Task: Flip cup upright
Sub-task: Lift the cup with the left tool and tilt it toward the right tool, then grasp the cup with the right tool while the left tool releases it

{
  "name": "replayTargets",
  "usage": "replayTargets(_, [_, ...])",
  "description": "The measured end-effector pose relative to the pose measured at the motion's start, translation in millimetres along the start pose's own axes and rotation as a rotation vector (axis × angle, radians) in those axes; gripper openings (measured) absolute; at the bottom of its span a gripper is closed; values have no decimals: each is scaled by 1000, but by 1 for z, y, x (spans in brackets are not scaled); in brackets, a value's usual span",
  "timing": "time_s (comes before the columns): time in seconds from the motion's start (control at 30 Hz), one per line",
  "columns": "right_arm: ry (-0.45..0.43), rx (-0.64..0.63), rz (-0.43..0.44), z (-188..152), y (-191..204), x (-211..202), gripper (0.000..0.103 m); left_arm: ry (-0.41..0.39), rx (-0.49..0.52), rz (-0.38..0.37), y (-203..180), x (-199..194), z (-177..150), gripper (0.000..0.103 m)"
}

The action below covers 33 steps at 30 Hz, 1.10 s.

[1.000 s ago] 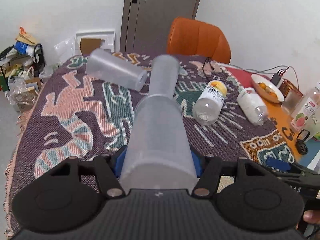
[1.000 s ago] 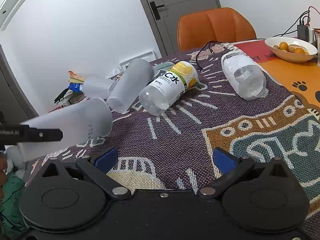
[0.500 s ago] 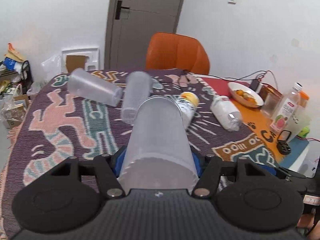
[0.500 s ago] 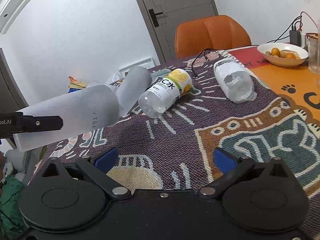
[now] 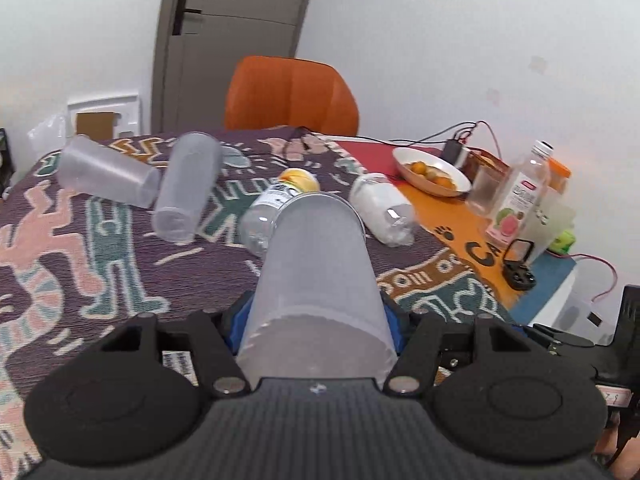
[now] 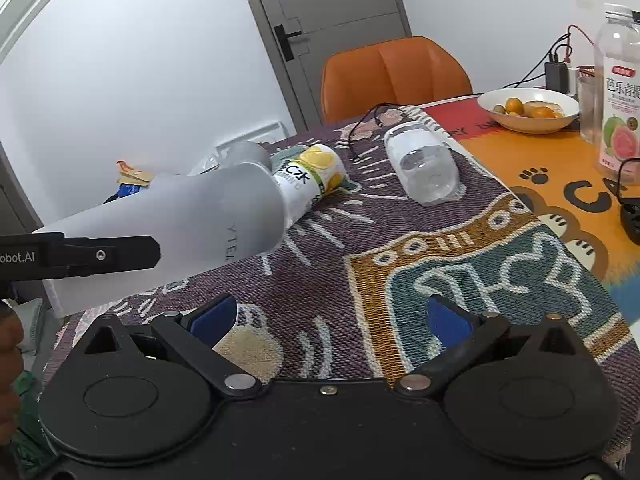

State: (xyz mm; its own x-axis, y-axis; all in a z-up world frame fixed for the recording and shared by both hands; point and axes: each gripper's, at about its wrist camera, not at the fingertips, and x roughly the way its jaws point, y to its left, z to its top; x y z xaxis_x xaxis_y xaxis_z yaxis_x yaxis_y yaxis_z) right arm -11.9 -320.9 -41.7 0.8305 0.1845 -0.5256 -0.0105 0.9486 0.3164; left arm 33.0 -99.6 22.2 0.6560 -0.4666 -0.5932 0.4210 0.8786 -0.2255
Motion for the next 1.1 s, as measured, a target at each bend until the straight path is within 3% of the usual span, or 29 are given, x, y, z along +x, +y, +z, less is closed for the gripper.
replayTargets(0.2, [9, 10, -20, 0, -5, 1, 103, 43, 11, -50, -3, 19, -5, 62])
replayTargets(0.37, [26, 4, -12, -1, 1, 9, 103, 165, -8, 6, 13, 39, -19, 62])
replayTargets(0.47, [46, 3, 8, -2, 6, 18, 103, 190, -18, 21, 24, 40, -25, 61])
replayTargets(0.6, [78, 43, 71, 1, 12, 32, 103, 181, -4, 23, 32, 34, -27, 64])
replayTargets(0.77, [100, 116, 144, 12, 17, 47, 103, 165, -2, 49, 37, 23, -24, 81])
replayTargets(1.1, [173, 260, 232, 24, 13, 84, 103, 90, -92, 155, 71, 3, -14, 86])
